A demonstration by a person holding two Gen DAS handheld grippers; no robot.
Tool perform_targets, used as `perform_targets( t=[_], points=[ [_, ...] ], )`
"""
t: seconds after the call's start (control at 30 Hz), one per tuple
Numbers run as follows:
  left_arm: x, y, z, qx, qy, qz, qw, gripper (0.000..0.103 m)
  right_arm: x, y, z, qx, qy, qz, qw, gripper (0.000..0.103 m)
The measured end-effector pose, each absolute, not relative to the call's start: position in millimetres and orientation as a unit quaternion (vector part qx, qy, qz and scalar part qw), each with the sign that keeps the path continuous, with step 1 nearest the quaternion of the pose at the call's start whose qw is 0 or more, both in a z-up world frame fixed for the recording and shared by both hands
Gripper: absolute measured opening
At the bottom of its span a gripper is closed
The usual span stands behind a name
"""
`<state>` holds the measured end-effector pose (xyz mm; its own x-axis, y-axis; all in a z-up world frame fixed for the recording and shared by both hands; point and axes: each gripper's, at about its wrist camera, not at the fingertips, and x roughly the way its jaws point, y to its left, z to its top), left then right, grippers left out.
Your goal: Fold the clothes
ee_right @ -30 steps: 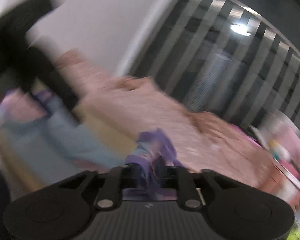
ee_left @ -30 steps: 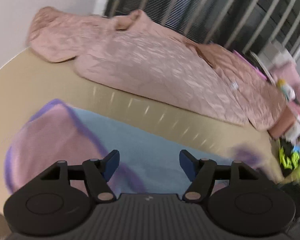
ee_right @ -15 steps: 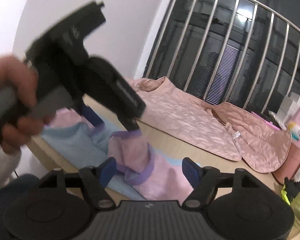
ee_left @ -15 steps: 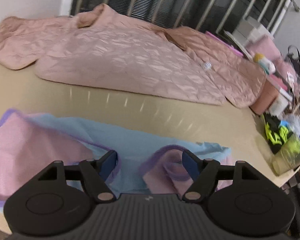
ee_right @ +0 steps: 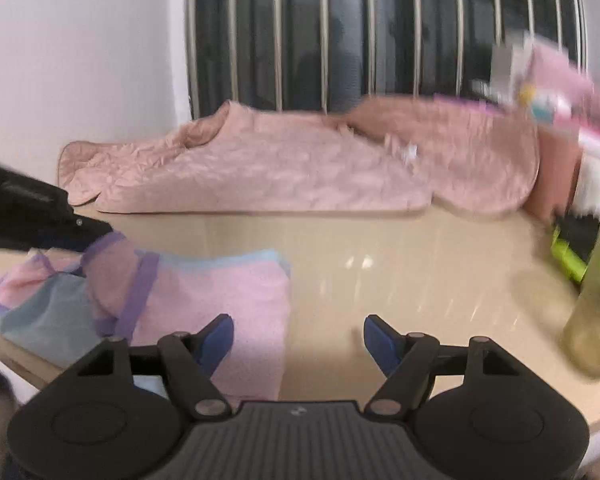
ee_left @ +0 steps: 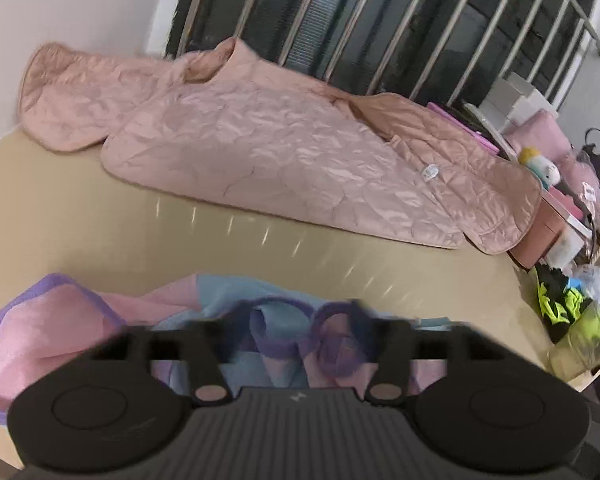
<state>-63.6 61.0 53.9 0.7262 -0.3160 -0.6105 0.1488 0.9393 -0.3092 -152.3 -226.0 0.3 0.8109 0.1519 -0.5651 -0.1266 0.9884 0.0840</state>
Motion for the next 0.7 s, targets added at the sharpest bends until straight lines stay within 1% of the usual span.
perform_targets(
  t=[0.03, 0.1, 0.17, 0.2, 0.23, 0.27, 0.3, 0.4, 0.47, 0.6, 0.7],
  points=[
    [-65.4, 57.7, 54.5, -0.106, 0.342, -0.127, 0.925, 0.074, -150.4, -225.5, -2.4, 0.03, 0.304, 0.078, 0.949, 0.071],
    [-63.8, 53.7, 52.9, -0.064, 0.336, -0.112, 0.933, 0.078, -147.5, -221.0, -6.8, 0.03, 0.309, 0.082, 0.947, 0.071],
    [-57.5, 59.3, 47.0, -0.046, 0.343, -0.089, 0.934, 0.08, -145.6, -214.8, -10.5, 0.022, 0.314, 0.087, 0.945, 0.057],
    [-53.3, 64.8, 43.1, -0.047, 0.35, -0.079, 0.932, 0.08, -145.7, -211.5, -11.1, 0.015, 0.311, 0.092, 0.946, 0.049],
    [-49.5, 71.7, 39.4, -0.051, 0.357, -0.07, 0.93, 0.08, -146.9, -207.6, -10.3, 0.006, 0.307, 0.098, 0.946, 0.036],
    [-47.0, 84.4, 36.9, -0.071, 0.364, -0.063, 0.926, 0.08, -148.6, -203.5, -9.1, -0.004, 0.305, 0.106, 0.947, 0.029],
    [-45.0, 97.4, 34.8, -0.091, 0.371, -0.055, 0.923, 0.08, -150.2, -199.7, -7.9, -0.018, 0.302, 0.107, 0.947, 0.025],
    [-52.9, 135.3, 39.5, -0.131, 0.374, -0.035, 0.917, 0.08, -151.3, -197.0, -5.8, -0.04, 0.301, 0.091, 0.949, 0.024],
    [-63.5, 149.5, 47.6, -0.125, 0.364, -0.069, 0.92, 0.08, -150.9, -200.4, -5.1, -0.035, 0.303, 0.089, 0.948, 0.024],
    [-80.1, 139.4, 50.1, -0.002, 0.362, -0.091, 0.928, 0.081, -149.2, -202.7, -4.4, -0.043, 0.302, 0.088, 0.948, 0.025],
    [-68.4, 131.1, 39.9, 0.044, 0.396, -0.073, 0.914, 0.081, -147.3, -204.8, -4.9, -0.048, 0.3, 0.088, 0.949, 0.025]
  ],
)
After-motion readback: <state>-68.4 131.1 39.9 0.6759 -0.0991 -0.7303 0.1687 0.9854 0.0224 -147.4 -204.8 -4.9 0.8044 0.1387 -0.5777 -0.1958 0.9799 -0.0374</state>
